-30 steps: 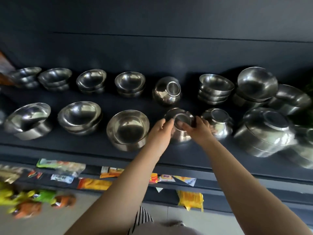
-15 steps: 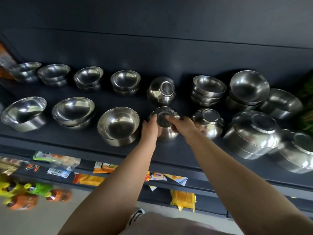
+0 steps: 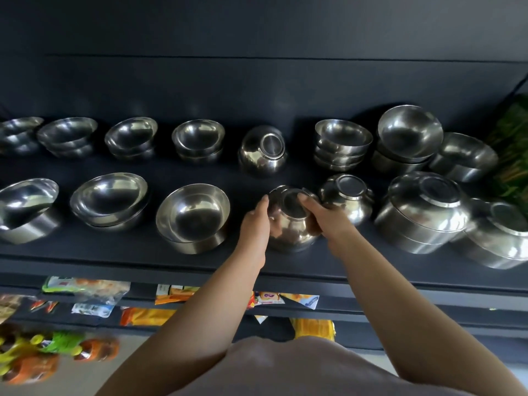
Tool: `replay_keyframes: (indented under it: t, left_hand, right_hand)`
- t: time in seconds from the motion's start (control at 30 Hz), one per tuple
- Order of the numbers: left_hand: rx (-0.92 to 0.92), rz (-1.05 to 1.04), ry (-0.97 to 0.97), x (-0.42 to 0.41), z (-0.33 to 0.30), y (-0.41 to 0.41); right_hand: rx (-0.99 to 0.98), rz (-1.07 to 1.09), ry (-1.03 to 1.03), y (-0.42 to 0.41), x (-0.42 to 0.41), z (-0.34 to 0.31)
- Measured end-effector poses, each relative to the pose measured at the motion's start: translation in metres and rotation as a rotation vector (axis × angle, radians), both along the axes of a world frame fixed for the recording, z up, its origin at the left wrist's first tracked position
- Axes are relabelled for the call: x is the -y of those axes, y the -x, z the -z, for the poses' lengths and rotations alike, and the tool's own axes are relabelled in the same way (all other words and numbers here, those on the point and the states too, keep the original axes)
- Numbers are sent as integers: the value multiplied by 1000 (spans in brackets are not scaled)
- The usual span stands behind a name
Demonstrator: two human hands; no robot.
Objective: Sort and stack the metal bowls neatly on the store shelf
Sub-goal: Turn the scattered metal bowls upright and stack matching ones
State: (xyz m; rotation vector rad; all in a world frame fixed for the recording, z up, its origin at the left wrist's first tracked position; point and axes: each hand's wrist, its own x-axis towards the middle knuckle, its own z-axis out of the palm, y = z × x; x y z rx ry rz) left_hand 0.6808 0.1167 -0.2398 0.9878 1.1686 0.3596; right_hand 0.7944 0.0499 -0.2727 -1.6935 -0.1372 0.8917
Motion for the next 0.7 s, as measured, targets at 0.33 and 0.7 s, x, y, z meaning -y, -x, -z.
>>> replay_keyframes:
  t: [0.33, 0.7]
  left_hand:
    - [356, -68, 186, -12, -13, 2]
    - [354, 111, 83, -15, -13, 6]
  right_hand:
    - [-226, 129, -204, 0, 13, 1]
    - [-182, 97, -135, 10, 10, 4]
